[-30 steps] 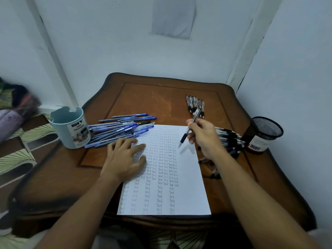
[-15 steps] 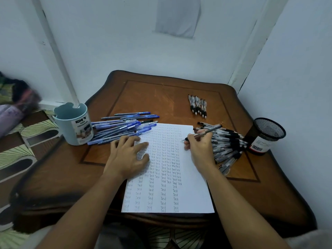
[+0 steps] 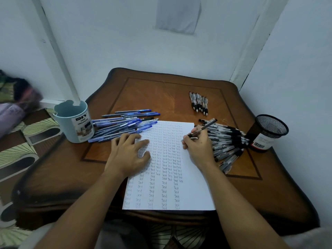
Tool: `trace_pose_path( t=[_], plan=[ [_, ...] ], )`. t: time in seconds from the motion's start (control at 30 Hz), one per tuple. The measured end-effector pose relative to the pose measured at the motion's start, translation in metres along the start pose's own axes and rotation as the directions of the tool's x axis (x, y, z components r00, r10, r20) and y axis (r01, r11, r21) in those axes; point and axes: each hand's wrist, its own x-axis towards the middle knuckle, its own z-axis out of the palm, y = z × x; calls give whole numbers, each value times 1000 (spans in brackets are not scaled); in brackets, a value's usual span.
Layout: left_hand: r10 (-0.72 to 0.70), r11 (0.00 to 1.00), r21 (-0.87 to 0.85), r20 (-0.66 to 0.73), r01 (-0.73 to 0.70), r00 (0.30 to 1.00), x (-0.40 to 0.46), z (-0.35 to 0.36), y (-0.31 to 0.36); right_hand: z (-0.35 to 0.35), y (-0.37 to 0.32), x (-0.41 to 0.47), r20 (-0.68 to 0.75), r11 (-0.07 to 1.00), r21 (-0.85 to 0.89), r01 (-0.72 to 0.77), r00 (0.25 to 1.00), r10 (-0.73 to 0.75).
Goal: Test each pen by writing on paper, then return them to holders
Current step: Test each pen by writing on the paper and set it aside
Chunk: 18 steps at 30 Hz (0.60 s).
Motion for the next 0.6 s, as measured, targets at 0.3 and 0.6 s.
trace_pose_path(
  t=[0.3,0.6],
  plan=[
    [3,1000,4,-2,-3,1000,0,0,0,2,-3,-1,23,999,-41,29,999,-28],
    [-3,1000,-12,0,3,1000,-1,-1,-1,2,-1,1,15,1000,3,-4,1000,4]
  ],
)
